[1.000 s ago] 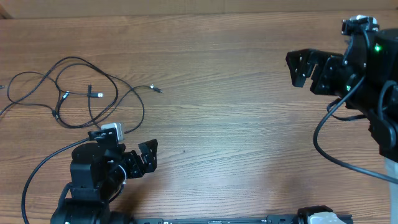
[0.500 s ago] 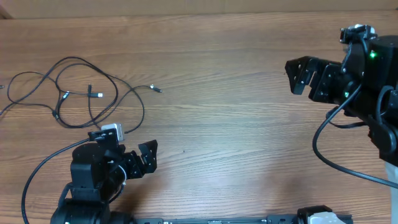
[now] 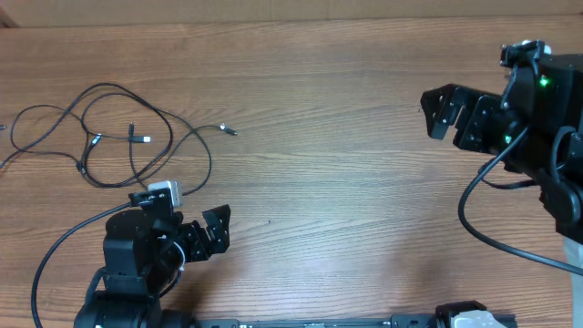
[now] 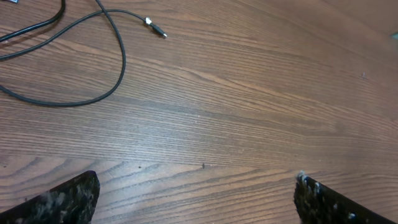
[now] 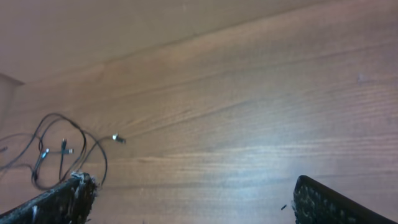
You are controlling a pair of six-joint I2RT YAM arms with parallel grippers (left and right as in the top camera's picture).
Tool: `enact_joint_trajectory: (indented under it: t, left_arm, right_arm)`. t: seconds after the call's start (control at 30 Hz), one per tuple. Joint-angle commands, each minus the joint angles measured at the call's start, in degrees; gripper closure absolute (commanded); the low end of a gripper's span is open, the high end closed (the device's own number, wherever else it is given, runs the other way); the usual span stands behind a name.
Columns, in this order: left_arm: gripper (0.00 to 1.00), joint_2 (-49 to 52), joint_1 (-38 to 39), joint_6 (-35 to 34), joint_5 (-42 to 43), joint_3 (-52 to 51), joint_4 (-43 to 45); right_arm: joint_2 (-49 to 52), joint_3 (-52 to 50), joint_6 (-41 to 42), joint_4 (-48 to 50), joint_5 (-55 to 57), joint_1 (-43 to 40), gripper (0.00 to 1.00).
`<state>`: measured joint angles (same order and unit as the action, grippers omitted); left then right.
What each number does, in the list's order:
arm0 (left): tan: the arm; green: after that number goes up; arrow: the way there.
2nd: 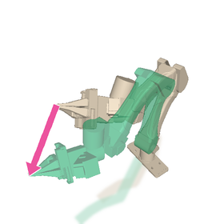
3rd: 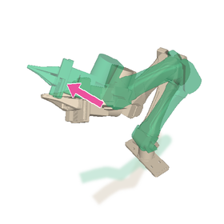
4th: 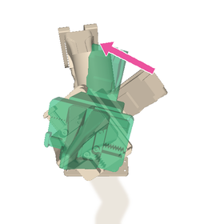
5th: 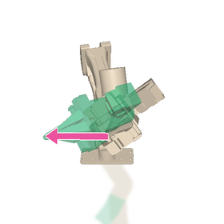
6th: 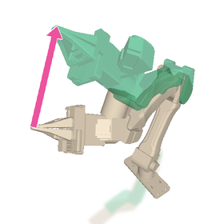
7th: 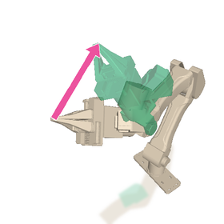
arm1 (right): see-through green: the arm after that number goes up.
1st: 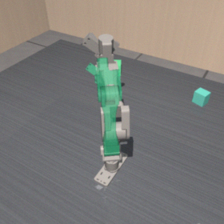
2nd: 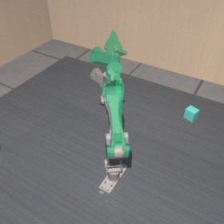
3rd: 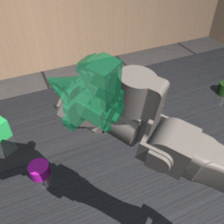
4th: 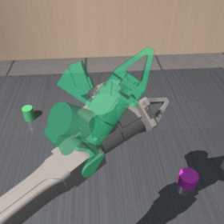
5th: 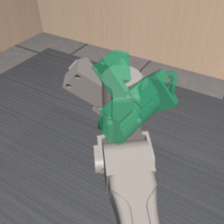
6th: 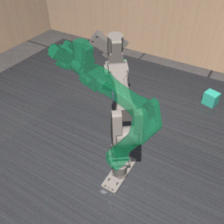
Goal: Untangle cables
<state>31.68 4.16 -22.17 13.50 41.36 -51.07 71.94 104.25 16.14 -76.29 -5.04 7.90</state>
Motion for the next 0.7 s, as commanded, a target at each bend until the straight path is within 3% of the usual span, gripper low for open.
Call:
enact_joint_trajectory:
  t: [0.0,0.2,0.37,0.57,0.67]
  left_arm:
    - [0.0,0.2,0.3,-0.1,-0.6,-0.1,0.2]
    - [0.0,0.2,0.3,-0.1,-0.6,-0.1,0.2]
    - [0.0,0.2,0.3,-0.1,-0.6,-0.1,0.2]
    - [0.01,0.2,0.3,-0.1,-0.6,-0.1,0.2]
    - [0.0,0.2,0.3,-0.1,-0.6,-0.1,0.2]
  right_arm:
    - [-0.1,0.8,0.1,1.2,1.4,0.2,0.0]
    - [0.3,0.7,0.1,1.9,2.2,0.2,0.0]
    - [-1.5,-3.1,0.1,10.2,5.2,0.2,0.0]
    - [-7.4,-13.7,0.1,27.1,9.5,0.2,0.0]
    - [-13.0,-23.4,-0.5,43.6,11.7,0.1,0.0]
